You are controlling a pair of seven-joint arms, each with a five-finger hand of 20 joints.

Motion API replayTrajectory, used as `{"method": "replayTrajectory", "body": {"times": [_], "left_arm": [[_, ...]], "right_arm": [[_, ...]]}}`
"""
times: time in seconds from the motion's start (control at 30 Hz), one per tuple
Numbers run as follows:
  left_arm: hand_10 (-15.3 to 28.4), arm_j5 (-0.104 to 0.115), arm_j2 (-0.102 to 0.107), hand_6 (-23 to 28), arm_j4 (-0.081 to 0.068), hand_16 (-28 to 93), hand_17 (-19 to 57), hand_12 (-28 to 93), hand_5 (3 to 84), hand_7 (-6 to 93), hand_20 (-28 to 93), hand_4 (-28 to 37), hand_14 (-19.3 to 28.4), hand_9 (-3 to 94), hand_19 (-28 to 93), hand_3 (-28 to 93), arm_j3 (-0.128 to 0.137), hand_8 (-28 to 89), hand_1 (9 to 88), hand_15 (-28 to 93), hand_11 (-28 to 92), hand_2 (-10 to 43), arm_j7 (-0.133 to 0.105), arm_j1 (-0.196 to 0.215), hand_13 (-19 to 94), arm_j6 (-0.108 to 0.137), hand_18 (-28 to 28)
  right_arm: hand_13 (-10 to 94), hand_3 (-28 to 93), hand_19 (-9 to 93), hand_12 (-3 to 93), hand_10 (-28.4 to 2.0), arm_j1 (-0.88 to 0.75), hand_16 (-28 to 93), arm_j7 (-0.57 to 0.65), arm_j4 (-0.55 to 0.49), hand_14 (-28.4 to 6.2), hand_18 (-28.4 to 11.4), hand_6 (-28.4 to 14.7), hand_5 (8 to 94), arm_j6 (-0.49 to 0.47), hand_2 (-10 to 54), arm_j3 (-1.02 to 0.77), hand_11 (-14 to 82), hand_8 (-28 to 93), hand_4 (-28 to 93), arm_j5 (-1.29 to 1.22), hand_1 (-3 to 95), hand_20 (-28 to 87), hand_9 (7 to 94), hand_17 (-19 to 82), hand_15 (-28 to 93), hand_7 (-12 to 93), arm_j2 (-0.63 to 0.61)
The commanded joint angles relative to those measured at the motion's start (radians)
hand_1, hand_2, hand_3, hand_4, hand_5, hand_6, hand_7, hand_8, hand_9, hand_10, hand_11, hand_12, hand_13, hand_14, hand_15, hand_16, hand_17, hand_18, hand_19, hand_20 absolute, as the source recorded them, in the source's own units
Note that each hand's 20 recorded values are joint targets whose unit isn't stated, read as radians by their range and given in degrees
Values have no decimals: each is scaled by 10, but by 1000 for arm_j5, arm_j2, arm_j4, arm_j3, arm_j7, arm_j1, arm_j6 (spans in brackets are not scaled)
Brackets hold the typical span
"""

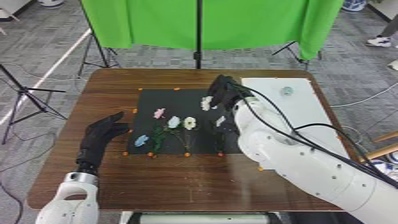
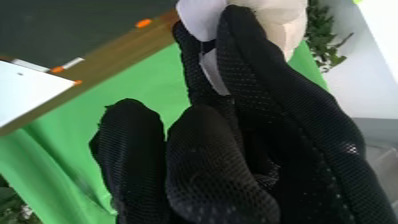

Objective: Arrange flowers

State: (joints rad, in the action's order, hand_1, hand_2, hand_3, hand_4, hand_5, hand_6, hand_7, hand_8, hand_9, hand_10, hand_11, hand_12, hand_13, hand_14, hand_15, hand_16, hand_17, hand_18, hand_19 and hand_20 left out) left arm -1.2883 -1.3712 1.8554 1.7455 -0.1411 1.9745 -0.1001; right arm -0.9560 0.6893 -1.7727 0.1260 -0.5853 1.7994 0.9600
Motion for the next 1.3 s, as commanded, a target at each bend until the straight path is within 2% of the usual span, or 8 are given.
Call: {"method": "replayTrajectory", "body": {"times": [0.03,0.2,0.27,0.4,0.57,0.67,0.9,1.3], "left_arm": [[178,-5,-9,99,-18,-52,110,103,498,61,147,-238,213,523,289,584,-2,-52,289,267,230,108,14,11,450,-21,177],[178,-7,-11,98,-19,-51,109,103,496,60,146,-237,213,523,288,584,0,-52,288,267,228,108,18,10,450,-29,177],[178,-12,-14,98,-22,-52,108,103,496,61,146,-236,213,521,288,584,9,-52,287,265,228,107,12,9,449,-63,177],[176,-20,-16,97,-25,-51,101,103,488,59,143,-230,213,515,277,587,16,-51,285,261,223,92,12,8,439,-89,176],[176,-22,-18,96,-23,-47,98,104,483,54,144,-229,213,509,264,588,19,-50,283,255,219,86,14,9,434,-93,174],[175,-25,-19,95,-22,-45,94,106,481,54,145,-228,215,507,258,588,23,-49,283,254,218,85,14,11,429,-97,173],[174,-29,-22,94,-20,-41,89,107,478,54,149,-225,215,502,251,586,26,-49,281,253,216,81,16,13,424,-105,174],[174,-34,-26,91,-17,-38,81,108,474,53,154,-224,217,500,247,586,31,-48,280,252,215,75,17,15,420,-112,175]], "right_arm": [[937,539,932,320,-91,-14,245,16,1,14,-161,18,824,-5,-95,-11,45,45,-186,1,678,648,896,680,728,193,-9],[937,539,932,319,-93,-27,247,16,-4,11,-165,17,812,-28,-95,-17,42,46,-178,-10,651,650,886,677,724,192,-14],[937,536,932,318,-96,-32,252,22,-9,6,-169,14,803,-58,-95,-27,41,43,-176,-27,630,651,876,671,718,187,-19],[937,511,932,291,-114,-35,277,20,-3,-3,-174,14,778,-70,-95,-24,66,41,-160,-1,613,649,846,655,696,177,-27],[931,515,932,268,-120,-38,290,24,-4,-7,-174,18,761,-91,-95,-31,86,38,-155,1,600,647,814,650,690,176,-38],[928,516,932,208,-127,-39,293,16,-7,-7,-174,20,736,-107,-95,-37,130,34,-153,-7,583,644,775,647,688,172,-42],[912,653,932,163,-135,-38,287,14,-11,-19,-176,35,652,-178,-95,-56,114,-109,-193,-20,435,622,691,630,678,162,-54],[921,603,932,120,-181,-26,280,49,-22,-28,-175,34,570,-317,-95,-88,77,-104,-161,-82,354,567,638,621,614,122,-53]]}}
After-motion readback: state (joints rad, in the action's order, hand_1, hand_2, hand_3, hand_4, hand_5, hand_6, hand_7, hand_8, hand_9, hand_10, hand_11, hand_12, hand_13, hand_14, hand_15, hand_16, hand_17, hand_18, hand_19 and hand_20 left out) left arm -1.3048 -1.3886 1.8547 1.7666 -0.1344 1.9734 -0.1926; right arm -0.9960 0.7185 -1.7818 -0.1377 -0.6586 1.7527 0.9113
